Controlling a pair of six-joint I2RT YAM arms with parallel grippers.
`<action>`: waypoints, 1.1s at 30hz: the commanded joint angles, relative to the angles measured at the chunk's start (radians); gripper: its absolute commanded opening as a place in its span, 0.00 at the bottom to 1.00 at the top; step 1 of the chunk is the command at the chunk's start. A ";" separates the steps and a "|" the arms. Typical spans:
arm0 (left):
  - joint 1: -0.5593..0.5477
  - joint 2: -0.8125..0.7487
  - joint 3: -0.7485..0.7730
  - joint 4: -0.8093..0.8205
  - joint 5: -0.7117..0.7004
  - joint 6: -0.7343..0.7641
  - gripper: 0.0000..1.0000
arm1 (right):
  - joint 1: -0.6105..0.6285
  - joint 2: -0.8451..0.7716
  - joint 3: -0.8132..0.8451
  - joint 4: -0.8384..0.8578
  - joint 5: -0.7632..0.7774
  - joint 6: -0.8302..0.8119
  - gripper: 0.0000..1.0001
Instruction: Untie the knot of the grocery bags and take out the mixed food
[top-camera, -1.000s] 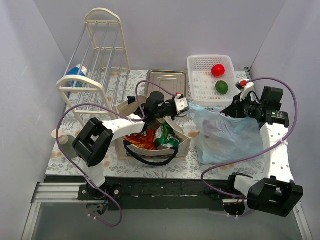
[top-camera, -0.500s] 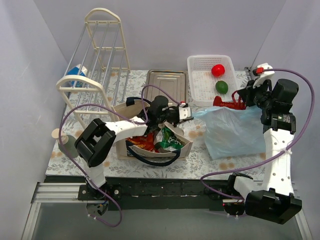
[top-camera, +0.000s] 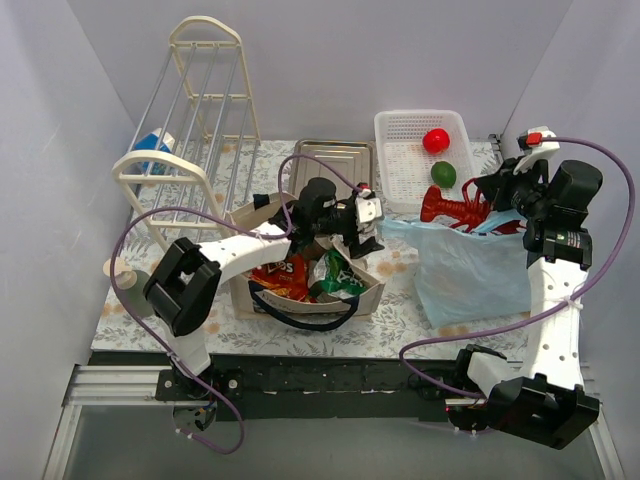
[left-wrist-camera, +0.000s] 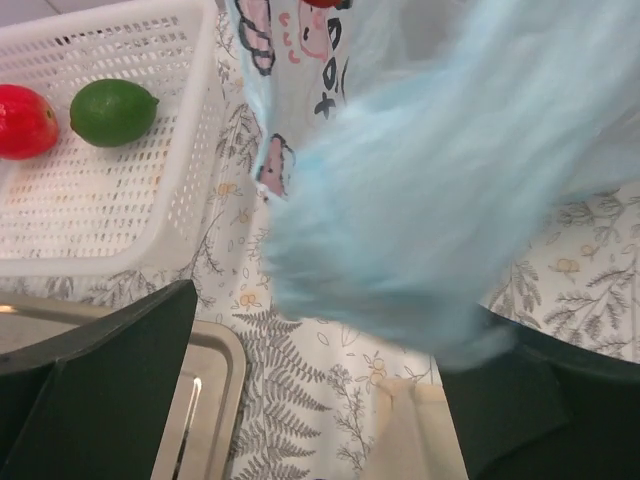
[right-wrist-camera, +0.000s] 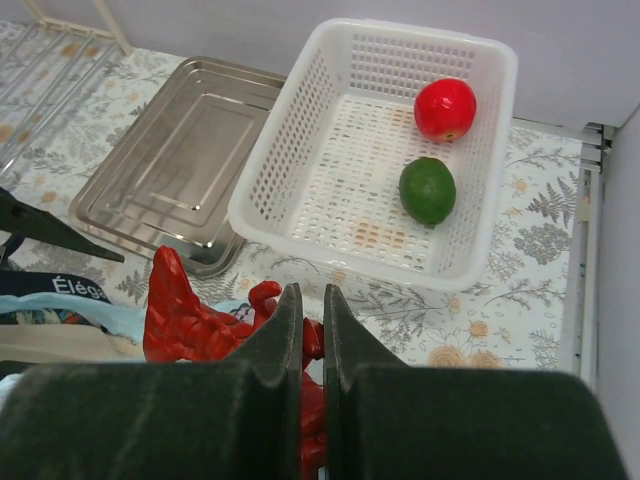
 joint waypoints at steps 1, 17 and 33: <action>0.048 -0.144 0.054 -0.225 0.119 -0.016 0.98 | -0.007 -0.018 -0.041 0.058 -0.063 0.012 0.01; 0.156 0.101 0.378 0.130 0.316 -0.820 0.96 | -0.010 0.007 -0.085 0.162 -0.236 0.079 0.01; 0.048 0.192 0.384 0.160 0.388 -0.877 0.77 | -0.009 0.037 -0.119 0.277 -0.271 0.182 0.01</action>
